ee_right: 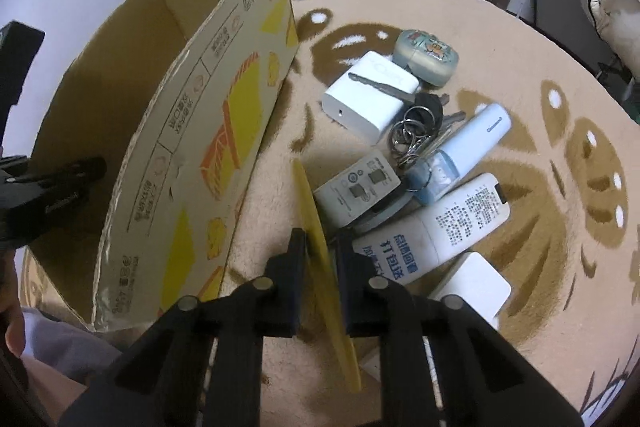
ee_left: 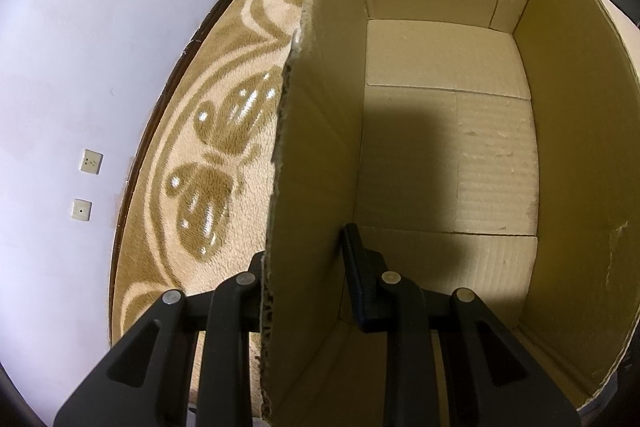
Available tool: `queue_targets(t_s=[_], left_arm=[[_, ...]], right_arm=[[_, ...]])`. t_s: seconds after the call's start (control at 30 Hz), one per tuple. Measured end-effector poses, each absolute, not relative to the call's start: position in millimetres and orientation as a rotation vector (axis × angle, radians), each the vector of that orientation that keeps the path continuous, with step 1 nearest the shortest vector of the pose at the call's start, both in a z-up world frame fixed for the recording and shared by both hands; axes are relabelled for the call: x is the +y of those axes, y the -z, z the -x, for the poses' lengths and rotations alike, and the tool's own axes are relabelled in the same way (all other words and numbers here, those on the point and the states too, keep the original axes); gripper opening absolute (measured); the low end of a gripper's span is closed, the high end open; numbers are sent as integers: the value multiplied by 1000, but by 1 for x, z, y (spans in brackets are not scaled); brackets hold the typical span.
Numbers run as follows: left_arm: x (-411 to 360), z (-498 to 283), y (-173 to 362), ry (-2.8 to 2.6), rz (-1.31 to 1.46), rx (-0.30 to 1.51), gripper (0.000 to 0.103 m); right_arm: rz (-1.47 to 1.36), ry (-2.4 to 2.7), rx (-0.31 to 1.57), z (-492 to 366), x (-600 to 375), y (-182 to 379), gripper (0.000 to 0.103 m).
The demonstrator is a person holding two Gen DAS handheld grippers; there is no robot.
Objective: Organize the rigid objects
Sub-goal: 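Grasp the green oval card with the right gripper beside the box, then lift the green oval card with the right gripper and drop it into the box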
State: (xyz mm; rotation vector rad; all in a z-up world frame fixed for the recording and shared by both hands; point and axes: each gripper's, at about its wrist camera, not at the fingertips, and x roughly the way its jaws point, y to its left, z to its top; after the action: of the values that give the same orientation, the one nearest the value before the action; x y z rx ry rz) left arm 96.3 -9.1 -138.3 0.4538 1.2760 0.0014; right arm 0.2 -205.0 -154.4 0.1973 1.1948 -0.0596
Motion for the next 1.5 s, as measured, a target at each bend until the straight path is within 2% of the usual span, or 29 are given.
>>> queue_targets(t_s=[0.2,0.5,0.97,1.33,1.5], left_arm=[[-10,-95,139,-1,-456,1275,25],[-8,-96,139,-2,-448,1278,25],[-8,-97,138,0,-440,1279,26],[-3,-99,139,10,-415,1286,25],[-2,-99,139,11,-413,1287,25]], right_arm=[[-236,47,1094,1,-209,138,7],[-229,60,972,-9,-206,105,7],[-215,5,753,-45,-193,23,7],[-162,-7,662,-52,-171,-2,7],[-208,-54,681,-57,-173,0,7]])
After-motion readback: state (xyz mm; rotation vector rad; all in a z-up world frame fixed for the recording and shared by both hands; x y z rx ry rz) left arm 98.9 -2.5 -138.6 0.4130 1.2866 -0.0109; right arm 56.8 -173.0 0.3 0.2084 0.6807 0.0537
